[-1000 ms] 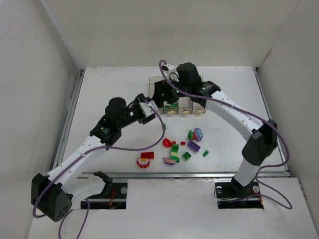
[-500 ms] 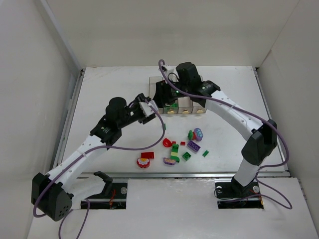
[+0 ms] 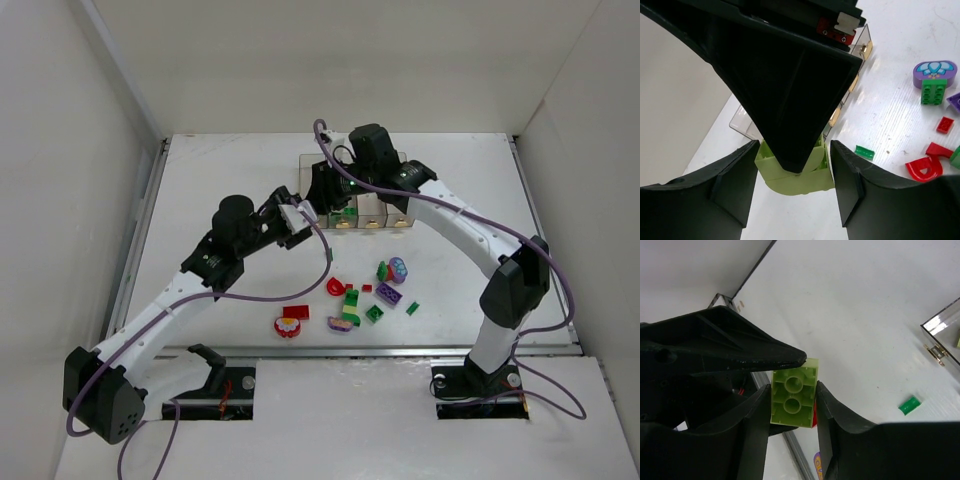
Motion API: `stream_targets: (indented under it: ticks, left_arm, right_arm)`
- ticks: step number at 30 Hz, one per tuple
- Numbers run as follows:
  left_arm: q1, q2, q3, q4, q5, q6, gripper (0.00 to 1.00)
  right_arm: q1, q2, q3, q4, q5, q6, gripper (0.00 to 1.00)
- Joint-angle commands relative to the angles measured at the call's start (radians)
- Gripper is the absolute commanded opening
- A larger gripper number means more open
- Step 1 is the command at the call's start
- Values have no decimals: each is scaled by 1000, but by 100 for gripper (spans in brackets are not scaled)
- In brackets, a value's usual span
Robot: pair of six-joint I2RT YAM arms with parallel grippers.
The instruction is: Sort the legos into containers by color
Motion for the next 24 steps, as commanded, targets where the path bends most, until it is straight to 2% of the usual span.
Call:
stream_targets:
  ticks: [1,3,8,14,19,24]
  left_arm:
    - [-6,-10,46,55,3,-13,55]
    - [-6,-10,46,43,3,-22,76]
    - [-6,-19,46,-46,-43,-60,100]
    - [-6,-62,36,-132,-83,-110,100]
    - [-6,-97,-2,-62,-106,-145,86]
    - [-6,-62,22,-43,-80,-134,81]
  right_arm:
    - [18,-14,55,36,-36,-17,0]
    - [18,-14,55,36,-25,-4,0]
    - [18,-23,64,36,39,16,0]
    - [18,-23,64,36,39,25,0]
    - [18,-32,53,45,21,36,0]
    - [18,-41,35,54,5,45,0]
